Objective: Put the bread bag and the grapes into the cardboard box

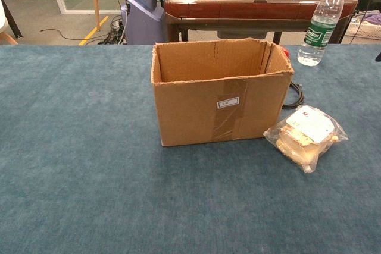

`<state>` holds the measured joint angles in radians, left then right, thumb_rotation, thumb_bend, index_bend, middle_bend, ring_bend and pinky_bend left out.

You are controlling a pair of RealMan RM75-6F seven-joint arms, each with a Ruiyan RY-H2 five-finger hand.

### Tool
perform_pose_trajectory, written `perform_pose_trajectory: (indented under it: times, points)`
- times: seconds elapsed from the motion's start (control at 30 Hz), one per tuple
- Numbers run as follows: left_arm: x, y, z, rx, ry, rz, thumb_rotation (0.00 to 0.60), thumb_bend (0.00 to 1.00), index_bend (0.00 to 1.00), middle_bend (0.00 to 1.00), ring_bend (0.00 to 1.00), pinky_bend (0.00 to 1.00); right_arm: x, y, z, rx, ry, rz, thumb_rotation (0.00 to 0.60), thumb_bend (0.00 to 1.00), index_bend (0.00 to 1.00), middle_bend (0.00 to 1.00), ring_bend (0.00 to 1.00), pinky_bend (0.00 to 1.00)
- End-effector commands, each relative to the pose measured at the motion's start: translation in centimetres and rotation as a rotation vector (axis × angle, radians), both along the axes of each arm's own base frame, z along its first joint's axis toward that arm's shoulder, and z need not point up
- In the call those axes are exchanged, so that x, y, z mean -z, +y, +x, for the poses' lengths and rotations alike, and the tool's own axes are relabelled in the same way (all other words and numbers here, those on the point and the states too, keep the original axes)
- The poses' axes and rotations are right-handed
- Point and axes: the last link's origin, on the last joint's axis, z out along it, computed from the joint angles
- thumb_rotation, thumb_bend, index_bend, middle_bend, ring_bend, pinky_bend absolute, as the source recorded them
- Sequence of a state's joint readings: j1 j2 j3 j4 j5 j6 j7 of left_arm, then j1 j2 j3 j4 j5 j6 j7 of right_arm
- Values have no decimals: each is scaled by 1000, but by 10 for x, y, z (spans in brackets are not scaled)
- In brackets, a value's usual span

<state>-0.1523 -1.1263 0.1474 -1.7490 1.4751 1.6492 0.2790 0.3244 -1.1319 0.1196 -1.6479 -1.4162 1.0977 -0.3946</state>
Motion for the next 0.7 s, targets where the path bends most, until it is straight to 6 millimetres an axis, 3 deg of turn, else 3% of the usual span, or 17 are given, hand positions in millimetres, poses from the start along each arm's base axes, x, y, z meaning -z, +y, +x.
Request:
perform_pose_trajectory:
  times: [0.03,0.2,0.7]
  points:
    - [-2,-1,0,1,-6,3,600,0,137,119,111,298,13,-22,12,5,47,64,600,0,202,888,868,849]
    - [-3,-2,-1,-7,-8,6,600,0,138,119,111,298,31,-41,21,19,52,126,600,0,202,999,993,959]
    - [-12,-4,-2,-14,-28,38,600,0,142,119,111,298,78,-67,41,11,42,370,600,0,180,1000,1000,983]
